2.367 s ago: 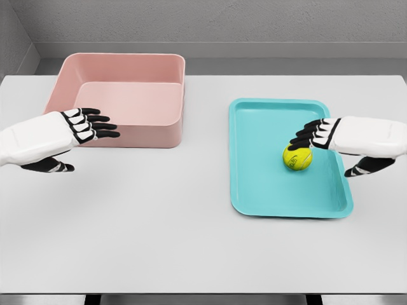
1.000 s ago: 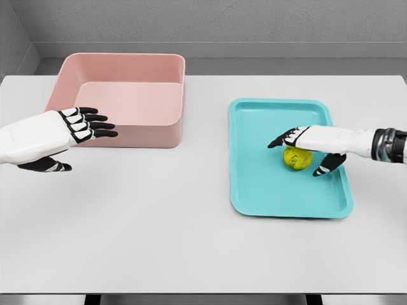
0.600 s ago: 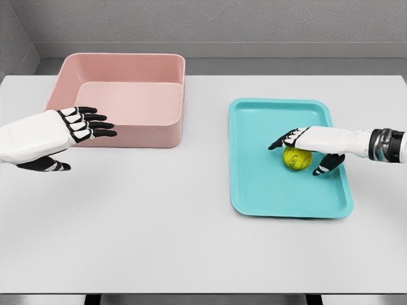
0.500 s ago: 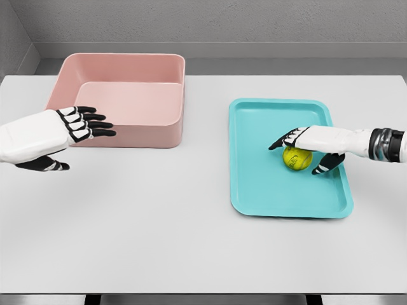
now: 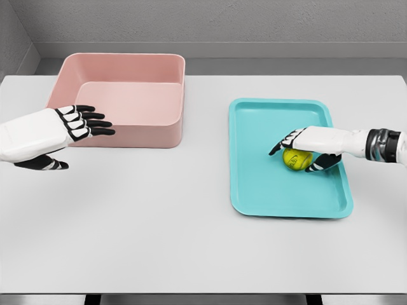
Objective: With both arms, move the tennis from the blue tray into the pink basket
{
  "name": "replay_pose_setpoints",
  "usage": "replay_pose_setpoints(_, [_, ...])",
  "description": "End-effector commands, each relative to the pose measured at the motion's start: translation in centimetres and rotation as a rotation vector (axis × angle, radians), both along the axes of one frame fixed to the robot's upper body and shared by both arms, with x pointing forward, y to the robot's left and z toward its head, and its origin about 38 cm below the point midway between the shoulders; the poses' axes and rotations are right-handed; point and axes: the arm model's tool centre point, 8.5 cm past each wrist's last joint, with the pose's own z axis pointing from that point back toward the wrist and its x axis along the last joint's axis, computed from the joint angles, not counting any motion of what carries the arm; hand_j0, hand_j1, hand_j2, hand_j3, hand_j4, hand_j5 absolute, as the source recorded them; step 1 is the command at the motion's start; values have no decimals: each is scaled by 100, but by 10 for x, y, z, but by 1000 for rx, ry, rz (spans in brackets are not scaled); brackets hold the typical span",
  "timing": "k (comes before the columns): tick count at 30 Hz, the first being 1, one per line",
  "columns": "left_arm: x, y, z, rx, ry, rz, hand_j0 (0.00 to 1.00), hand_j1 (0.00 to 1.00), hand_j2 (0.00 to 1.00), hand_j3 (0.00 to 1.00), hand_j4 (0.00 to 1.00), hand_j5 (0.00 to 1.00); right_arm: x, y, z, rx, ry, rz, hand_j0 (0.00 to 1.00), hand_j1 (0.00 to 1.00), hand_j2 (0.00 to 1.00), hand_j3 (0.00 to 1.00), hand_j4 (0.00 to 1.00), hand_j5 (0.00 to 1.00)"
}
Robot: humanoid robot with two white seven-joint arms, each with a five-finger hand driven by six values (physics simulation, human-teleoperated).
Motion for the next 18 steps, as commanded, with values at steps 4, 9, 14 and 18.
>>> replay_pose_setpoints(4, [0,0,0,-5,3,2,100,100,100,100,100,100,0,-2,-2,-17,-1,-4,73,73,73,73,73,73])
replay_pose_setpoints(9, [0,2,2,1,2,3,100,100,100,100,100,100,0,-1,-2,-18,-2,-3,68,68,68,68,68,68])
replay_pose_setpoints(14, [0,2,2,2,0,4,100,100,100,100,100,100,0,-2,-1,-16,-3,-4,63,63,63,63,63,63])
replay_pose_setpoints(18, [0,2,4,-2,1,5,100,100,100,100,100,100,1,-2,2,-7,-10,-6,59,59,59,59,59,59])
